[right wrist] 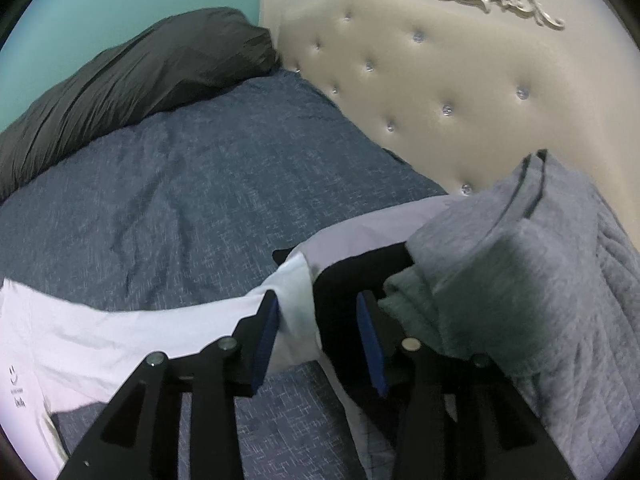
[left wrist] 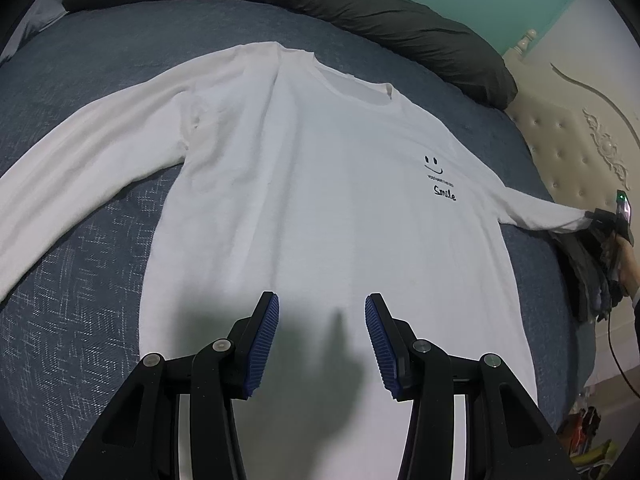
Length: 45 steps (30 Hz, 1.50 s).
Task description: Fold clothes
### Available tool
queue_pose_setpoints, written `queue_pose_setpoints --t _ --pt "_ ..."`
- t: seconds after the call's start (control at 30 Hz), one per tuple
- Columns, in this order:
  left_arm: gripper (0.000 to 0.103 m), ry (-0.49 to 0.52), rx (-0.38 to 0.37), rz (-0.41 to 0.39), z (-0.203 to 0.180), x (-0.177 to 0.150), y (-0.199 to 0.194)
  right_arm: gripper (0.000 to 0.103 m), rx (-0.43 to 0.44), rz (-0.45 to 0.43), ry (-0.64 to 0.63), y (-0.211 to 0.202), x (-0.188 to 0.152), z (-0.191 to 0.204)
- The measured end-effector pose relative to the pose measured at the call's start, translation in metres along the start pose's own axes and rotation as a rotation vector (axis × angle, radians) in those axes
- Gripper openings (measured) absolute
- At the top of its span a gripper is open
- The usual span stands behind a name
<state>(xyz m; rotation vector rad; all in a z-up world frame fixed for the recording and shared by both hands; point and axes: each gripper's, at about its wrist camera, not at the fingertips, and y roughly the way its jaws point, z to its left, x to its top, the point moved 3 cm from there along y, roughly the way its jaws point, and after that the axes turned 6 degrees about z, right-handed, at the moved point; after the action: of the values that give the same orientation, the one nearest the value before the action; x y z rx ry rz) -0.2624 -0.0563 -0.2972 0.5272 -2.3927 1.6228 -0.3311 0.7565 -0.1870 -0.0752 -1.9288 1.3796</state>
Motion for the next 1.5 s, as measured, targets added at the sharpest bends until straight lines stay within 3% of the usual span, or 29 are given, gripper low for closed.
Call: queue_pose_setpoints --t 0.17,0.4,0.63,1.07,1.27,1.5 --pt "0.049 0.000 -0.005 0.002 -0.001 0.000 0.001 0.045 0.035 0.011 0.018 -0.003 0.002 0.002" --pt "0.049 0.003 -0.008 -0.003 -0.002 0.001 0.000 0.045 -0.031 0.041 -0.047 -0.008 0.005 0.006" --pt "0.049 0.006 -0.015 0.002 -0.005 0.000 0.002 0.045 0.002 0.059 -0.076 -0.013 0.001 0.008" --pt "0.049 -0.001 0.002 -0.015 0.002 0.002 -0.010 0.045 0.036 0.078 -0.108 0.005 -0.032 0.024" --pt "0.049 -0.017 0.028 -0.026 0.017 -0.003 -0.021 0.046 0.164 0.037 -0.054 -0.006 -0.064 0.036" --pt "0.050 -0.111 0.092 -0.057 0.072 -0.018 -0.055 0.046 0.325 0.011 -0.008 -0.027 -0.117 0.068"
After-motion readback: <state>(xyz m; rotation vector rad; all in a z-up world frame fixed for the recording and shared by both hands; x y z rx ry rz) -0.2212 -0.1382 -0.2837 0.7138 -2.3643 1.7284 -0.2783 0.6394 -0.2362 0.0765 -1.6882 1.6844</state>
